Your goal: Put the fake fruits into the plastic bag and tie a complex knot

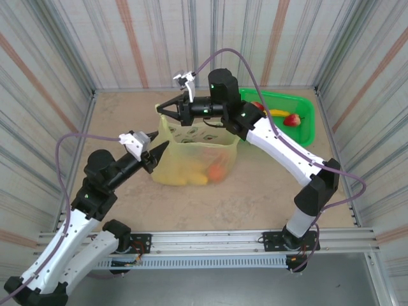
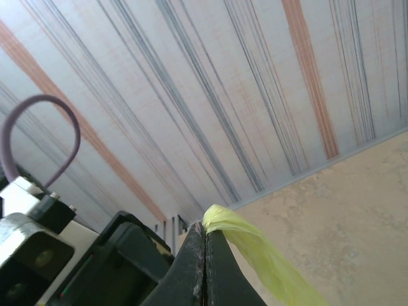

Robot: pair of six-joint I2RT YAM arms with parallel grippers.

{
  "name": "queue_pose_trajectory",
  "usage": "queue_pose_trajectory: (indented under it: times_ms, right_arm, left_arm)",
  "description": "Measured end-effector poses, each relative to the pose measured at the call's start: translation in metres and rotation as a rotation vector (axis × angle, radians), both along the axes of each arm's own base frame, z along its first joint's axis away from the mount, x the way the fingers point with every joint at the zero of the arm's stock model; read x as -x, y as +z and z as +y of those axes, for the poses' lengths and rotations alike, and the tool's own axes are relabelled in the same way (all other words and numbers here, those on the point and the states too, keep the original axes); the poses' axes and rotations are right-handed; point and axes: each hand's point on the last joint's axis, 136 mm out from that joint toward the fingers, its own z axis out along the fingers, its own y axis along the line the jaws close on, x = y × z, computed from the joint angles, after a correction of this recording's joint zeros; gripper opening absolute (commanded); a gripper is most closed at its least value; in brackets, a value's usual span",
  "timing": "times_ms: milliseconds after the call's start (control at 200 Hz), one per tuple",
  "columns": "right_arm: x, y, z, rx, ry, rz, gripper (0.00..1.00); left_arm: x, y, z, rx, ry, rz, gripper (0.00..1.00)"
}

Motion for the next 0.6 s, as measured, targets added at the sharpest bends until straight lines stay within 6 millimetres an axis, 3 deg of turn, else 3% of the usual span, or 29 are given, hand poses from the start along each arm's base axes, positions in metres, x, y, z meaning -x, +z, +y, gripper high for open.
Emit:
queue_pose_trajectory:
  times_ms: [230,471,601]
  right_arm:
    - [0.018,0.031,-0.006,-0.010,0.075,-0.013,0.00]
    - [0.031,0.021,-0.007,0.022,0.157,0.027,0.00]
    - [0.036,0.015,-0.010,0.033,0.213,0.033,0.00]
  left_arm:
    - [-0.009,-0.011,0.010,-0.039,0.079,0.003,0.71]
    - [-0.021,-0.029,0.005,-0.060,0.087,-0.028,0.78]
    - [-0.015,-0.023,-0.002,-0.059,0.032,-0.079,0.77]
